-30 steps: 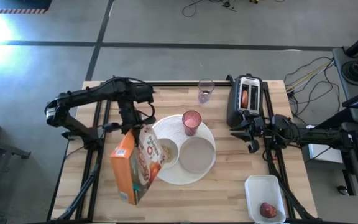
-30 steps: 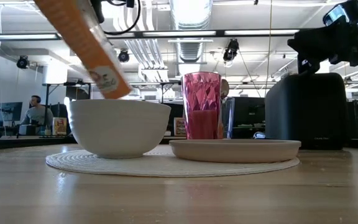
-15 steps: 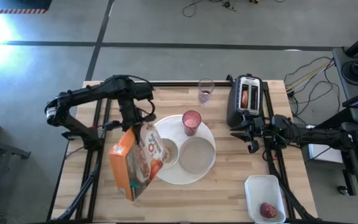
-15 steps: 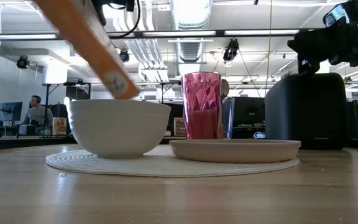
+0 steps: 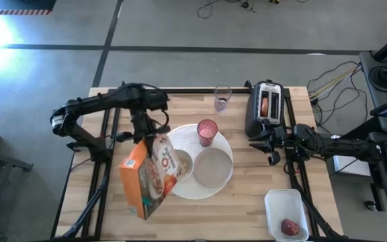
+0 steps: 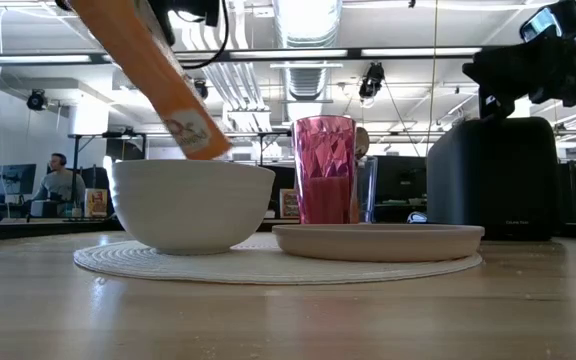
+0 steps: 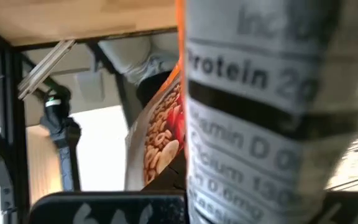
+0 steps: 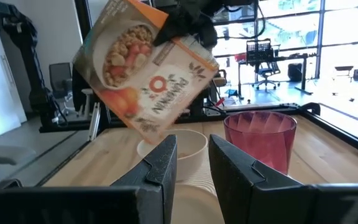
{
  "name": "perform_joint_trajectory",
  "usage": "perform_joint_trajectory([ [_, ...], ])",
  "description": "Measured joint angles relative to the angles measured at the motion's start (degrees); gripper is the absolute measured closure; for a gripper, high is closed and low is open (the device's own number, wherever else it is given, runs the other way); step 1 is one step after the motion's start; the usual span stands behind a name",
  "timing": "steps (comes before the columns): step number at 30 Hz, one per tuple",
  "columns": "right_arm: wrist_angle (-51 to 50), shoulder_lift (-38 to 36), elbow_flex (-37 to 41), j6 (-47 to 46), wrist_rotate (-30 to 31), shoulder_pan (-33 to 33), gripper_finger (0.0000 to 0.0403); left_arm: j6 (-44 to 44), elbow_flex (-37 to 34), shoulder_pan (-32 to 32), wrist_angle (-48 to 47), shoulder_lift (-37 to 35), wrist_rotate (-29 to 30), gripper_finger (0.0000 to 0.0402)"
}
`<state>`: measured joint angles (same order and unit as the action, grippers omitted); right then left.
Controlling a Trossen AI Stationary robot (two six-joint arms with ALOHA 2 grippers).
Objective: Arrange a breakfast setting
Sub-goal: Pour the cereal from the orange cereal box into the white bowl
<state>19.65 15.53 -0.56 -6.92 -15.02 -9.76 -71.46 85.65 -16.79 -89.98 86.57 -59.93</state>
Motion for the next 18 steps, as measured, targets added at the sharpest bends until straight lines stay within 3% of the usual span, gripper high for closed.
perform_joint_trajectory([
  [18,0.06,0.0,0.01,-0.29,0.01,0.0,0.0319,0.73,-0.28,0.13,-0.04,-0.12,0.69,0.0402],
])
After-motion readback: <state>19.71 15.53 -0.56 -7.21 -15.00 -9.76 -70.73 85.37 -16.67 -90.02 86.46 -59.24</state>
